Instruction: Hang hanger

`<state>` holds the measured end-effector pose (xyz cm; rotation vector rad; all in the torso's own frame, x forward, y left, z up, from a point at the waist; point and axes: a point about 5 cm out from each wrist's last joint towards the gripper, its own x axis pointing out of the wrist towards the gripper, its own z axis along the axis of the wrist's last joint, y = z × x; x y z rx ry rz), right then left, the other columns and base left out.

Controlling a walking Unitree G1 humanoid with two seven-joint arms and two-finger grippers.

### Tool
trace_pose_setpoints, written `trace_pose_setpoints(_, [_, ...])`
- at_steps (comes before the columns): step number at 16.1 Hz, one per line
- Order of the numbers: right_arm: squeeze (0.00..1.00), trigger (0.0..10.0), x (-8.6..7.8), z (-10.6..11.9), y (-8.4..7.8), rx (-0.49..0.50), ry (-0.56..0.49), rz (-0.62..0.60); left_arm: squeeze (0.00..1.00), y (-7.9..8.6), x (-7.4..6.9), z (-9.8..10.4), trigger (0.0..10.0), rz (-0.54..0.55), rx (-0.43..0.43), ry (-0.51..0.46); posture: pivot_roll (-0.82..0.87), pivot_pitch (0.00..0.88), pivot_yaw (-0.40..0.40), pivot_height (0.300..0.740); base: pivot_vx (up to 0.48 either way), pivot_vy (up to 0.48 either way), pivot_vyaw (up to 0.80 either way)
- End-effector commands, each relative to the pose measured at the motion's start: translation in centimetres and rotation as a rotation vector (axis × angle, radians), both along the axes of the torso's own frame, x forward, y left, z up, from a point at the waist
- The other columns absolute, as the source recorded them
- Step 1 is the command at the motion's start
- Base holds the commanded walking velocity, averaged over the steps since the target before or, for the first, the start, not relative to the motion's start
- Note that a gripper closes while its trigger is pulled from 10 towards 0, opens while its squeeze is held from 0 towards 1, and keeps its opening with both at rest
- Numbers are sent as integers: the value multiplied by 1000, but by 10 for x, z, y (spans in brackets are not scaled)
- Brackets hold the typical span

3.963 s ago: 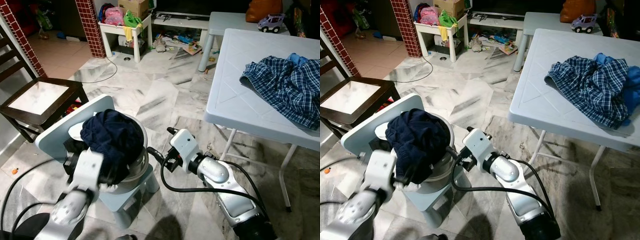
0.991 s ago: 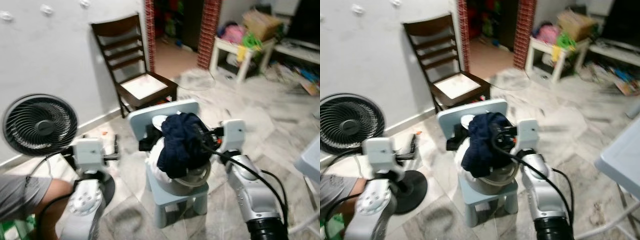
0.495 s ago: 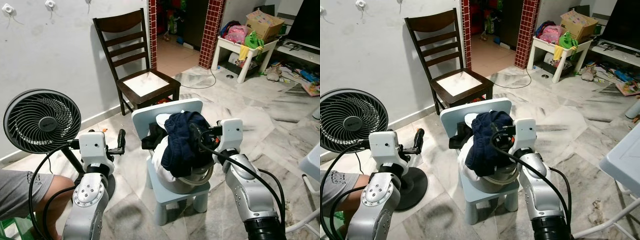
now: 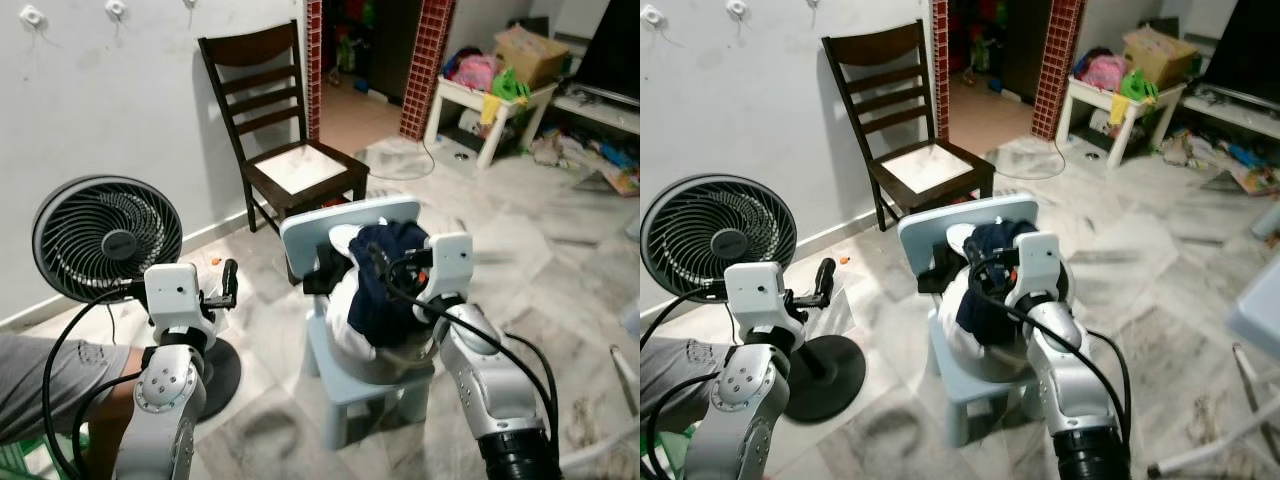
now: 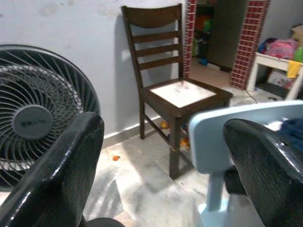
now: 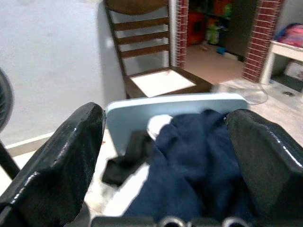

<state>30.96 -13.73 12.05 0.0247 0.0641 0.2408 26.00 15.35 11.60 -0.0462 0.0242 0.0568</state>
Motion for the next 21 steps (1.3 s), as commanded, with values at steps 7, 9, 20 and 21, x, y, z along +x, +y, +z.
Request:
trace_pose_setpoints(7, [0,10000,1,3,2,-7,-7,19,0,-2,1,2,10000,-24,3,-18,-66,0,8,740,0,-69,0])
trace_pose_setpoints(9, [0,10000,0,2,1,-8,-6,19,0,-1,0,1,10000,-17,-5,-14,-67,0,9,740,0,-480,0])
trace_pose_setpoints(20, [0,10000,-2,1,0,-16,2,24,0,-3,-2,-2,10000,-14,-5,3,-72,5,3,740,0,-467,0])
trace_pose_setpoints(21, [0,10000,-3,1,0,-17,2,24,0,-3,-2,-3,10000,-14,-3,3,-74,6,3,740,0,-390,0])
